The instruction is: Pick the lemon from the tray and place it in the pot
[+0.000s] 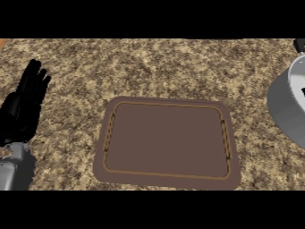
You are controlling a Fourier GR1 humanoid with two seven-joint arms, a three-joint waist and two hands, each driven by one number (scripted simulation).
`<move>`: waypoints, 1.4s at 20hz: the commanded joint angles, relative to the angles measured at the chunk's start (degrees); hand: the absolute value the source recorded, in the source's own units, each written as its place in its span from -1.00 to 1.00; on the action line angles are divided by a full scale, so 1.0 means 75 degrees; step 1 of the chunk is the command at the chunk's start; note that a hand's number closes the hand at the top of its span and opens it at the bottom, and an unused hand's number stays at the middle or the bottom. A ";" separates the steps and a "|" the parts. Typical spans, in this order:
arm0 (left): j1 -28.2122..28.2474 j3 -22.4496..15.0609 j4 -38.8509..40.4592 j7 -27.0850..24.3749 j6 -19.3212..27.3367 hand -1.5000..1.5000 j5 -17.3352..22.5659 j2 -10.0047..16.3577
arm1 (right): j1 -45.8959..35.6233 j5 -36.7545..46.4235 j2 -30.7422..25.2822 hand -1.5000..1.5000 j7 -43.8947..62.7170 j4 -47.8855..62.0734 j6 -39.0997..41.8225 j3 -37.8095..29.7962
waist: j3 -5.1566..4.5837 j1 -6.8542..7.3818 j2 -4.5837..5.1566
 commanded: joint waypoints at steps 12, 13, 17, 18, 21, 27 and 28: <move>0.0002 0.0062 -0.0113 0.0161 -0.0112 0.00 0.0050 0.0080 | -0.0790 -0.3601 0.0200 -1.00 -0.3523 0.2300 0.1013 -0.2031 | 0.0026 -0.0035 0.0000; -0.0057 0.0079 0.0074 0.0001 -0.0122 0.00 0.0051 0.0035 | -0.1019 -0.3843 -0.0064 -1.00 -0.3180 0.2181 0.1407 -0.2164 | 0.0006 -0.0110 -0.0021; 0.0094 0.0492 0.0269 -0.0207 -0.0419 0.00 0.0298 0.0337 | -0.0918 -0.4512 -0.0165 -1.00 -0.3435 0.2267 0.1664 -0.2528 | -0.0005 -0.0113 -0.0029; -0.0251 0.0402 0.0537 -0.0162 -0.0354 0.00 0.0314 0.0189 | -0.0753 -0.4706 -0.0653 -1.00 -0.3396 0.2581 0.2127 -0.2730 | -0.0003 -0.0156 -0.0017; -0.0042 0.0267 -0.0248 0.0387 -0.0152 0.00 0.0209 0.0127 | -0.0312 -0.5102 -0.1235 -1.00 -0.3247 0.2308 0.2714 -0.2896 | -0.0007 -0.0152 -0.0053; -0.0116 0.0682 0.0353 0.0036 -0.0484 0.00 0.0373 0.0417 | 0.0695 -0.5766 -0.1809 -1.00 -0.3793 0.2621 0.3649 -0.3144 | -0.0007 -0.0151 -0.0039; -0.0334 0.0229 -0.0136 0.0443 0.0043 0.00 -0.0035 0.0074 | 0.0434 -0.5971 -0.2207 -1.00 -0.3745 0.3101 0.3928 -0.3309 | -0.0001 -0.0126 -0.0035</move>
